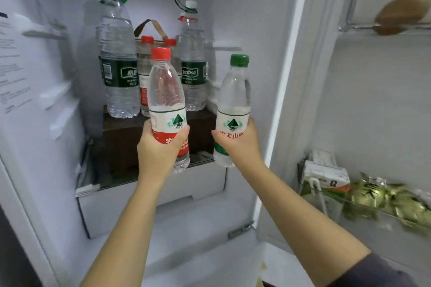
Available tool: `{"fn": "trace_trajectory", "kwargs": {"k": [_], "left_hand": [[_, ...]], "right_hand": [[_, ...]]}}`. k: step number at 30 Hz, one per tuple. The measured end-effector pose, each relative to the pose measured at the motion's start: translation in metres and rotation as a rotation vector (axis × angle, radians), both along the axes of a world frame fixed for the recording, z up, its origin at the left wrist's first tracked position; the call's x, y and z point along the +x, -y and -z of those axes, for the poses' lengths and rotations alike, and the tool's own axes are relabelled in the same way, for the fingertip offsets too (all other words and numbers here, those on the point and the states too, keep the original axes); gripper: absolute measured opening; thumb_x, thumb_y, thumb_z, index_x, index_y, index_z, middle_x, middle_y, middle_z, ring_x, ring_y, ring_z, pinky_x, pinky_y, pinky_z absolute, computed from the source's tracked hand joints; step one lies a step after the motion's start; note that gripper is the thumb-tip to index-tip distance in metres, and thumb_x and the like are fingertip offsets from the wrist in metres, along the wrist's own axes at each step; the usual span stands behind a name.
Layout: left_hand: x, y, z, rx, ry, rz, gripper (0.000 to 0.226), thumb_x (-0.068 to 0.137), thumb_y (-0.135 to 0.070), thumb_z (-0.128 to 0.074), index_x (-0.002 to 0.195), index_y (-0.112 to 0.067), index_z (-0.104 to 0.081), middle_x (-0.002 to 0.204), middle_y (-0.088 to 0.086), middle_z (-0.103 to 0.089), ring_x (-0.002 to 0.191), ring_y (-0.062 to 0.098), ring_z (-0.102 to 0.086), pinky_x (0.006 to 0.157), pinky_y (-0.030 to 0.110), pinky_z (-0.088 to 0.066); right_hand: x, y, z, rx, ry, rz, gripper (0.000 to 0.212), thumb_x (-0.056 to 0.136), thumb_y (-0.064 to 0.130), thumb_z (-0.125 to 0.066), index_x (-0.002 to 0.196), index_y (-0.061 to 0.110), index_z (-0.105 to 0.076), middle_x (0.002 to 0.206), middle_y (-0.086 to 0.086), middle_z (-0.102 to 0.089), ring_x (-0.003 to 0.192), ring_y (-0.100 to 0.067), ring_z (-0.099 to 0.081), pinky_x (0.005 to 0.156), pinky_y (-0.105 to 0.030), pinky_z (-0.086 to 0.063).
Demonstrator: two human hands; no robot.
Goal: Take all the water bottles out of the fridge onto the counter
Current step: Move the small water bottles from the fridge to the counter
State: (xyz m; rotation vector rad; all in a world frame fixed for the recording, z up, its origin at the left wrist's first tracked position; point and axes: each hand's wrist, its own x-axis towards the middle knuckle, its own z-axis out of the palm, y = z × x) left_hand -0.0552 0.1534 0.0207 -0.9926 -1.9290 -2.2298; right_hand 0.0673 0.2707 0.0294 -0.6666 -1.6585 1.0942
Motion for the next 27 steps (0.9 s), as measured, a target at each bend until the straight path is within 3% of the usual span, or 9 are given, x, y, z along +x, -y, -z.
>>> {"fn": "trace_trajectory", "kwargs": {"k": [3, 6, 11, 14, 18, 23, 25, 27], "left_hand": [[0.037, 0.021, 0.005, 0.027, -0.025, 0.011, 0.042, 0.075, -0.029, -0.082, 0.105, -0.032, -0.053, 0.095, -0.022, -0.059, 0.087, -0.006, -0.059, 0.076, 0.020, -0.047], [0.083, 0.044, 0.008, 0.073, -0.022, 0.037, 0.040, 0.075, -0.024, -0.082, 0.093, -0.041, -0.051, 0.094, -0.021, -0.061, 0.084, -0.008, -0.061, 0.073, 0.018, -0.047], [0.165, 0.079, 0.022, 0.095, 0.031, 0.147, 0.044, 0.076, -0.021, -0.080, 0.104, -0.043, -0.053, 0.101, -0.018, -0.063, 0.094, 0.003, -0.063, 0.075, 0.023, -0.049], [0.217, 0.091, 0.032, 0.062, 0.049, 0.224, 0.048, 0.074, -0.021, -0.080, 0.112, -0.037, -0.054, 0.100, -0.019, -0.065, 0.089, -0.007, -0.063, 0.075, 0.022, -0.050], [0.284, 0.096, 0.043, 0.022, 0.055, 0.354, 0.052, 0.068, -0.027, -0.082, 0.116, -0.026, -0.060, 0.101, -0.015, -0.070, 0.091, 0.000, -0.067, 0.078, 0.026, -0.054], [0.362, 0.095, 0.051, -0.007, 0.049, 0.523, 0.049, 0.067, -0.028, -0.087, 0.105, -0.039, -0.057, 0.092, -0.025, -0.069, 0.089, -0.006, -0.066, 0.069, 0.011, -0.051], [0.390, 0.092, 0.055, -0.008, 0.046, 0.588, 0.048, 0.071, -0.021, -0.085, 0.104, -0.039, -0.056, 0.091, -0.027, -0.069, 0.088, -0.005, -0.066, 0.068, 0.011, -0.051], [0.417, 0.087, 0.059, -0.027, 0.049, 0.648, 0.049, 0.067, -0.029, -0.085, 0.103, -0.040, -0.055, 0.092, -0.027, -0.069, 0.090, -0.004, -0.066, 0.072, 0.014, -0.051]], "right_hand": [[0.044, 0.027, -0.001, 0.024, 0.028, -0.060, 0.055, 0.071, 0.018, -0.085, 0.115, 0.019, -0.050, 0.100, 0.006, -0.067, 0.091, -0.005, -0.065, 0.074, -0.021, -0.054], [0.096, 0.051, -0.004, 0.041, 0.043, -0.116, 0.057, 0.071, 0.019, -0.085, 0.117, 0.019, -0.052, 0.100, 0.005, -0.070, 0.091, -0.006, -0.068, 0.077, -0.026, -0.058], [0.188, 0.087, -0.008, 0.043, 0.033, -0.139, 0.046, 0.073, 0.012, -0.081, 0.111, 0.014, -0.055, 0.095, -0.001, -0.070, 0.088, -0.010, -0.069, 0.073, -0.024, -0.057], [0.243, 0.105, -0.001, 0.033, 0.031, -0.103, 0.050, 0.069, 0.018, -0.081, 0.113, 0.015, -0.056, 0.099, 0.000, -0.071, 0.092, -0.010, -0.069, 0.076, -0.025, -0.057], [0.312, 0.124, 0.015, -0.017, 0.003, -0.029, 0.049, 0.072, 0.009, -0.082, 0.114, 0.017, -0.057, 0.097, 0.006, -0.071, 0.088, -0.003, -0.068, 0.070, -0.016, -0.052], [0.395, 0.143, 0.037, -0.090, 0.002, 0.148, 0.052, 0.074, 0.009, -0.082, 0.117, 0.016, -0.053, 0.100, 0.003, -0.069, 0.086, 0.000, -0.067, 0.065, -0.012, -0.051], [0.428, 0.149, 0.047, -0.116, -0.004, 0.222, 0.051, 0.074, 0.010, -0.082, 0.116, 0.017, -0.053, 0.098, 0.004, -0.068, 0.084, 0.000, -0.067, 0.064, -0.011, -0.051], [0.458, 0.154, 0.056, -0.153, -0.010, 0.293, 0.051, 0.074, 0.012, -0.083, 0.115, 0.020, -0.053, 0.099, 0.004, -0.068, 0.086, -0.003, -0.067, 0.067, -0.014, -0.052]]}}
